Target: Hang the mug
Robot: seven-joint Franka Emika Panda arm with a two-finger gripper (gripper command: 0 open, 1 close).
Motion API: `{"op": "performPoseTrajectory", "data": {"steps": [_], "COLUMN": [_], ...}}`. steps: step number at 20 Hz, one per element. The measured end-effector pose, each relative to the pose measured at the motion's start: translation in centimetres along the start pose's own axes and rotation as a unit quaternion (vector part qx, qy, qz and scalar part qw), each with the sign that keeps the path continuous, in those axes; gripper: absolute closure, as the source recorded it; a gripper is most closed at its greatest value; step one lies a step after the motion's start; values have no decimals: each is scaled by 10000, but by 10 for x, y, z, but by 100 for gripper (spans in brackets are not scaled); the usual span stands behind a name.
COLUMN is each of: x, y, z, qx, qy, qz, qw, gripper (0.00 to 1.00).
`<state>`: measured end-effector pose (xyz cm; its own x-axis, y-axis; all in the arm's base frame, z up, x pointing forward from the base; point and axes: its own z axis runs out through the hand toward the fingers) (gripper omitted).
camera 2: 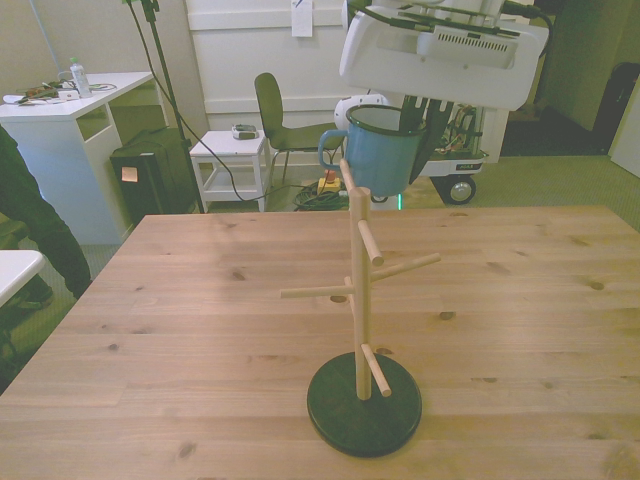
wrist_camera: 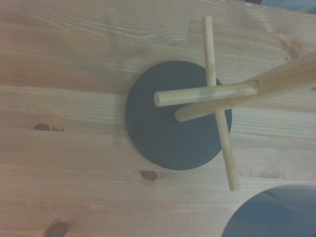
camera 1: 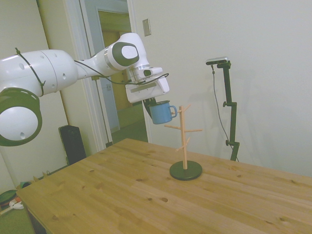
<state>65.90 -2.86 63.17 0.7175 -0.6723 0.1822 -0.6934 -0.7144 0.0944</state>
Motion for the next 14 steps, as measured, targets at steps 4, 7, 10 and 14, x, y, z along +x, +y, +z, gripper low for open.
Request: {"op": "performPoseTrajectory", "data": {"steps": [4, 7, 10, 14], "x": [2, 5, 6, 9], "y": [-7, -12, -17, -21], "z": [2, 6, 8, 12], "qx": [-21, -26, -39, -58], "qy": [-18, -16, -26, -42], "qz": [-1, -2, -5, 7], "qw": [10000, 10000, 10000, 10000], "gripper": [100, 100, 100, 100]}}
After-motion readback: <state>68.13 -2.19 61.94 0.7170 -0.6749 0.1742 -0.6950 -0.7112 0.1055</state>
